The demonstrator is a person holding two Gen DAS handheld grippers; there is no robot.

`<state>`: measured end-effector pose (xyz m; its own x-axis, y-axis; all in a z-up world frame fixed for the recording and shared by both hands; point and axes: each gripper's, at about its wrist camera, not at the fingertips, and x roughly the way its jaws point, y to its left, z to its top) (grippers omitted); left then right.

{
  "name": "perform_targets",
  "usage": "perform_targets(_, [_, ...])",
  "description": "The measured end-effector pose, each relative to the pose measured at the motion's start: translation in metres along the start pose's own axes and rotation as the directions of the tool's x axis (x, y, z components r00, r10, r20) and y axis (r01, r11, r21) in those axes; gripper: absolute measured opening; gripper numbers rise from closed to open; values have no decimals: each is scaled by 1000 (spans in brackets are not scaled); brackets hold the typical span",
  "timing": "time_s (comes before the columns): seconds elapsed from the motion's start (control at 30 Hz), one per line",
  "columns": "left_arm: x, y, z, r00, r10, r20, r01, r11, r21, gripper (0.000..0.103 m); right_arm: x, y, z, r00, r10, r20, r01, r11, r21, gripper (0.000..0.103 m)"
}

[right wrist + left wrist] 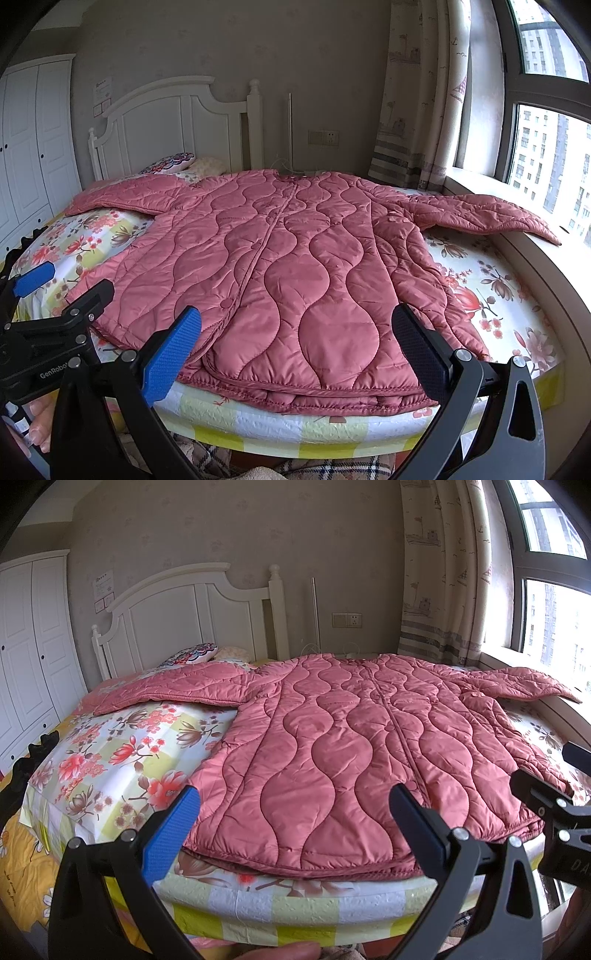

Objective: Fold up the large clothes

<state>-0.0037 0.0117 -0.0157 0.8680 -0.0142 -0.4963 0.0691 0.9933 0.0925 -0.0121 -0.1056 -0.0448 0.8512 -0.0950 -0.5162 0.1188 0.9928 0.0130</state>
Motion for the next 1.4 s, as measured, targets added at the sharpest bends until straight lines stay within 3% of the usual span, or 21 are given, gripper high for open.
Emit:
perform_targets(0.37, [2,2,-6,1000,-5,-9,5,1000,1,101,1,0,-1,1000,2,-7,-2,1000,3,99])
perform_targets(0.57, [23,12,-3,992,-103,-74,102,995,-18,101,10,-9,0,1000,-14,-28,14,1000,13,99])
perform_targets(0.67, [51,16,16,984,-139,-113,140,990,5,101,20,-26,2,998,-22,-57,25,998,57,99])
perform_targets(0.77, [104,14,46,981,-103,-166,117,990,75,101,41,-59,18,995,-18,-96,29,993,117,99])
perform_targets(0.87, [171,13,74,974,-74,-214,105,985,135,101,75,-115,37,985,-18,-169,63,963,263,99])
perform_targets(0.97, [234,16,98,959,-90,-269,129,983,130,101,119,-184,54,972,-27,-235,132,888,442,99])
perform_targets(1.1, [300,19,114,929,-140,-342,184,978,99,101,174,-268,65,960,-10,-278,199,726,659,99])
perform_targets(1.23, [333,24,110,899,-220,-378,240,971,6,101,212,-324,72,961,-59,-270,252,586,770,99])
perform_targets(1.3, [339,22,108,899,-211,-384,234,972,14,101,224,-344,74,959,-90,-270,277,513,813,99])
perform_targets(1.33, [339,21,108,900,-208,-383,231,973,16,101,230,-353,73,957,-101,-270,285,477,831,96])
perform_targets(1.4, [341,18,106,902,-193,-386,220,975,29,101,236,-369,75,955,-168,-245,294,402,867,69])
